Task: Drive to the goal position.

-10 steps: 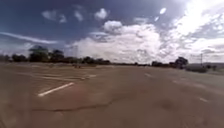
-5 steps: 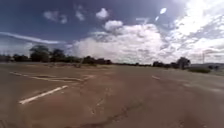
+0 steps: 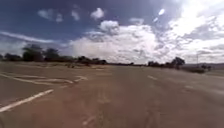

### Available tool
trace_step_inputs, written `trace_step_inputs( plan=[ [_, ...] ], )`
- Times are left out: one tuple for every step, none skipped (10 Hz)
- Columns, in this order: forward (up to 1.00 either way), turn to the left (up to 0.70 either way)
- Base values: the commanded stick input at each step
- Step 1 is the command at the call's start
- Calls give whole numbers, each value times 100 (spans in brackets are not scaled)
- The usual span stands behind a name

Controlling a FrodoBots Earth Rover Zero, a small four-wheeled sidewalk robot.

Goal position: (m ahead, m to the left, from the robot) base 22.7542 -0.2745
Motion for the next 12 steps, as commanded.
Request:
trace_step_inputs(
  plan=[
    [100, -9],
    [100, -21],
    [100, -34],
    [100, -33],
    [100, -21],
    [100, -8],
    [100, 0],
    [100, 0],
    [100, 0],
    [100, -37],
    [100, -24],
    [100, -12]
  ],
)
